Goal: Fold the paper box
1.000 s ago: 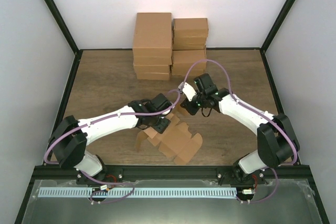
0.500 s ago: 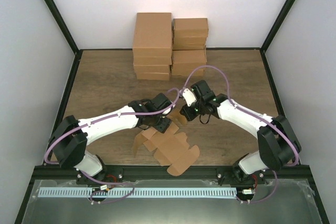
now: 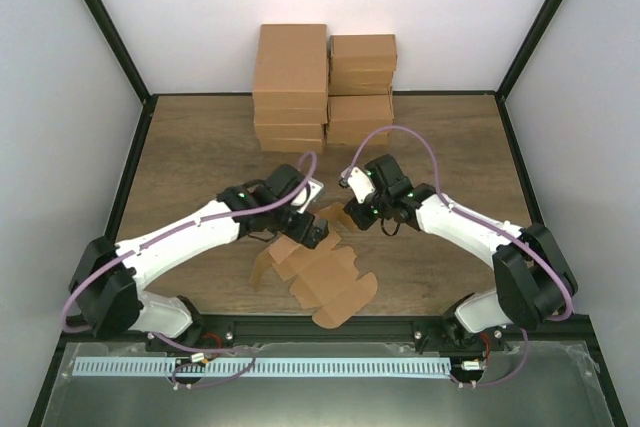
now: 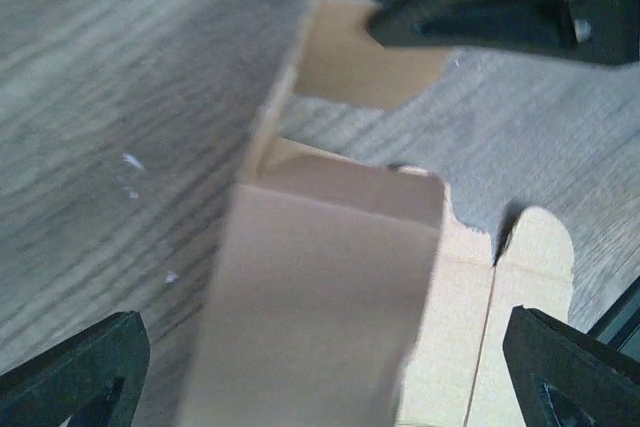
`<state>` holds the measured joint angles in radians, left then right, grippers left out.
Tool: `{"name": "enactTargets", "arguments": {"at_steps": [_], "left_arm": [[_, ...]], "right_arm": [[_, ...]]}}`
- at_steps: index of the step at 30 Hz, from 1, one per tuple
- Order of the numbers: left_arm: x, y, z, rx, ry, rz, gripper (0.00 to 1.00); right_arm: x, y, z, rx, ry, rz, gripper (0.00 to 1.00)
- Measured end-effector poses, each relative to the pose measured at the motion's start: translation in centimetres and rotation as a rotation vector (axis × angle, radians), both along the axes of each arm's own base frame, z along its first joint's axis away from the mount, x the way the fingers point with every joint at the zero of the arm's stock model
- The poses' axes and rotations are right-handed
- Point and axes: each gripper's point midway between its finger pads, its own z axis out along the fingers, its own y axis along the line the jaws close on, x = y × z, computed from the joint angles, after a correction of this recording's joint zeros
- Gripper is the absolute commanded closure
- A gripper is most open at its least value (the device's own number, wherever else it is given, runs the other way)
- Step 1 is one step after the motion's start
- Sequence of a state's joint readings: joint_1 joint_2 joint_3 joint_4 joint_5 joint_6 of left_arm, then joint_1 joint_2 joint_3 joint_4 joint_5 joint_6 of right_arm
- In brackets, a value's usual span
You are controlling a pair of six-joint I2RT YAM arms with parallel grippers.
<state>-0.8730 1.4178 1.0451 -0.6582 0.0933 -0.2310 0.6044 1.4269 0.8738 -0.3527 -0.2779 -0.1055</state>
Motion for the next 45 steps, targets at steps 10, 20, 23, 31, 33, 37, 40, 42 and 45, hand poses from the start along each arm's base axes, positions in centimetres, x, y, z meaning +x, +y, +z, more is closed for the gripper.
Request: {"name": "enactTargets", "arguments": {"at_steps": [10, 20, 23, 31, 33, 37, 40, 42, 45], "left_arm": [[2.2, 3.4, 5.4, -0.237, 0.003, 0.095, 0.12], [1.5, 5.2, 0.8, -0.214, 0.135, 0.139, 0.31], [1.3, 5.2, -0.8, -0.194, 0.175, 0.140, 0.34], [0.9, 4.7, -2.0, -0.207, 0.213, 0.128, 0.39], [0.9, 4.5, -2.0, -0.214, 0.213, 0.123, 0.41], [0.8, 4.2, -2.3, -0.217, 0.228, 0.116, 0.45], [0.6, 4.1, -2.7, -0.210, 0.244, 0.111, 0.48], [0.4, 4.0, -3.1, -0.205, 0.252, 0.109, 0.49], [0.3, 3.9, -3.2, -0.205, 0.257, 0.105, 0.49]], "right_arm": [[0.5, 0.1, 0.3, -0.014, -0.065, 0.037, 0.96], [1.0, 0.3, 0.7, 0.000, -0.093, 0.035, 0.95], [1.1, 0.4, 0.8, 0.001, -0.096, 0.035, 0.95], [1.1, 0.4, 0.7, 0.002, -0.099, 0.033, 0.95], [1.1, 0.3, 0.5, 0.003, -0.100, 0.032, 0.95], [1.0, 0.3, 0.3, 0.005, -0.098, 0.029, 0.95], [0.9, 0.2, 0.1, 0.006, -0.093, 0.026, 0.95], [0.9, 0.2, 0.1, 0.008, -0.087, 0.020, 0.95], [0.9, 0.2, 0.2, 0.016, -0.081, 0.010, 0.95]]}}
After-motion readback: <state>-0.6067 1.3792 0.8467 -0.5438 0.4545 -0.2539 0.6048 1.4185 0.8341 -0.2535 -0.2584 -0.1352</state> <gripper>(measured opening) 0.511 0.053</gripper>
